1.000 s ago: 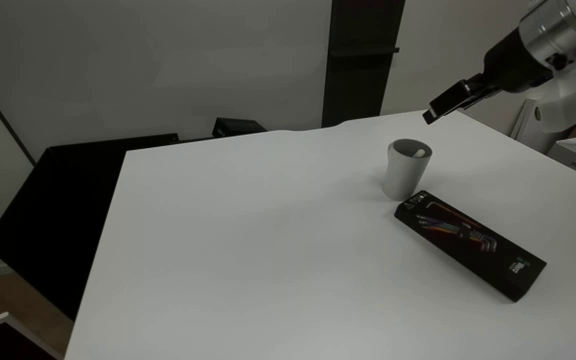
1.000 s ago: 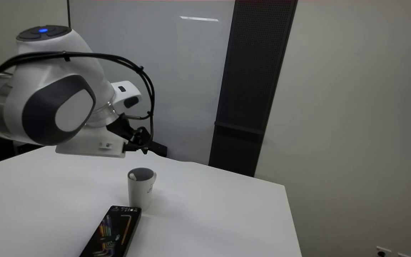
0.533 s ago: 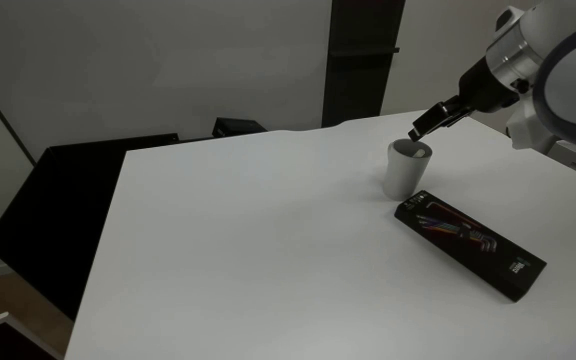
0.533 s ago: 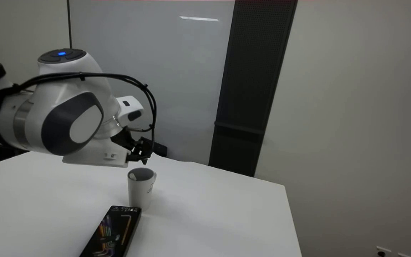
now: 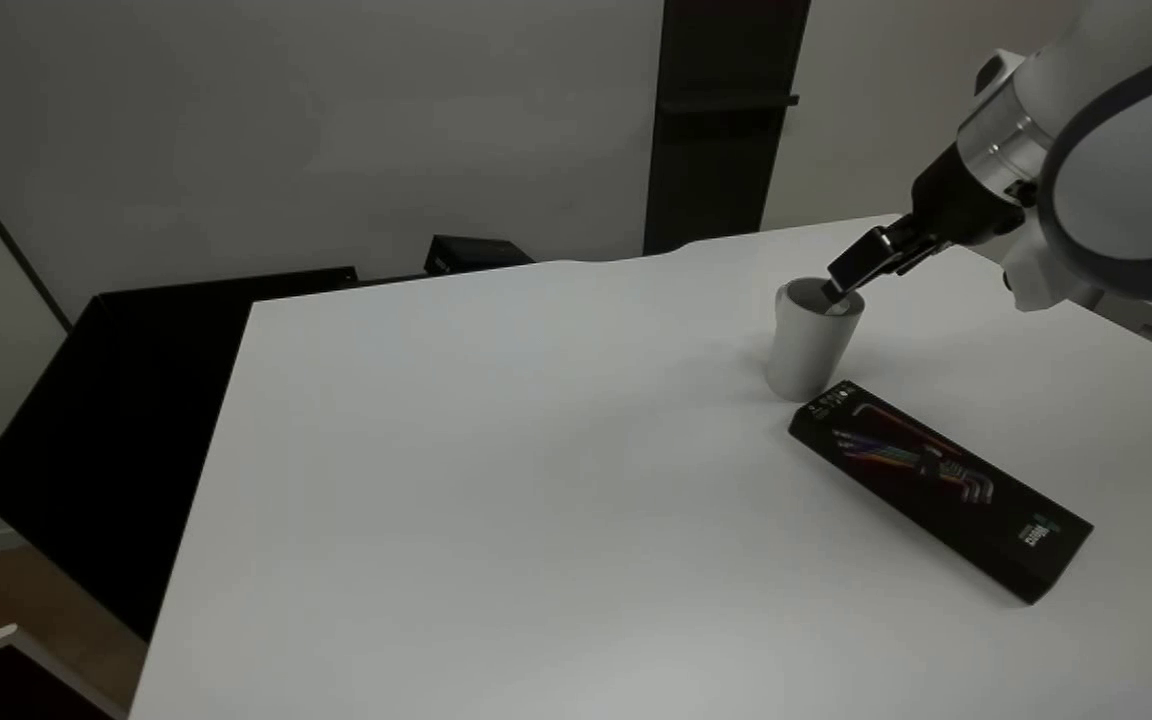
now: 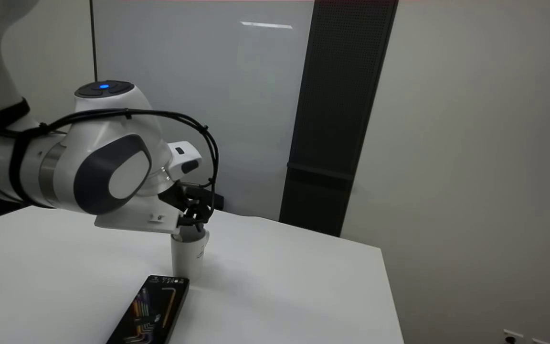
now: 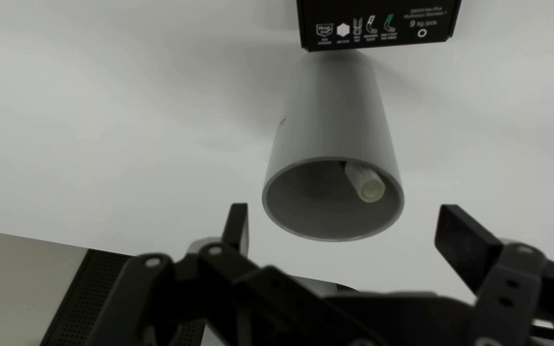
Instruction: Remove the marker from the cup and put it on the table
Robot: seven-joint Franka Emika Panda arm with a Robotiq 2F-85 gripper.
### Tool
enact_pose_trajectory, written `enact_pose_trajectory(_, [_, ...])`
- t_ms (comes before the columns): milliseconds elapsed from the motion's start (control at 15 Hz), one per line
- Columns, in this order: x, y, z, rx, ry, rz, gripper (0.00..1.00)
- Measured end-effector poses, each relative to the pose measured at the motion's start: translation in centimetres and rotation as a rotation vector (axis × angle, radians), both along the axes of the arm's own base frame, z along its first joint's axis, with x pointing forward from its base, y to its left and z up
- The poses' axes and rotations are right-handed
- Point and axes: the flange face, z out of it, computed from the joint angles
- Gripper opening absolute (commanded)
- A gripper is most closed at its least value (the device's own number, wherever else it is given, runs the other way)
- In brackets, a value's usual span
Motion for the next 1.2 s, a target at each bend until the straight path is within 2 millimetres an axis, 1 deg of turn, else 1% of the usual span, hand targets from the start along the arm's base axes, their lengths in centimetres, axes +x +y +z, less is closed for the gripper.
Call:
enact_pose_trajectory(467, [0.0, 0.5, -1.4, 0.001, 0.037, 0.004, 1.0])
enact_pose_trajectory(1000, [0.2, 1.0, -2.1, -0.005, 0.041, 0.01, 1.0])
enact_pose_trajectory(1200, [0.3, 1.1, -2.1, -0.011, 0.031, 0.014, 1.0])
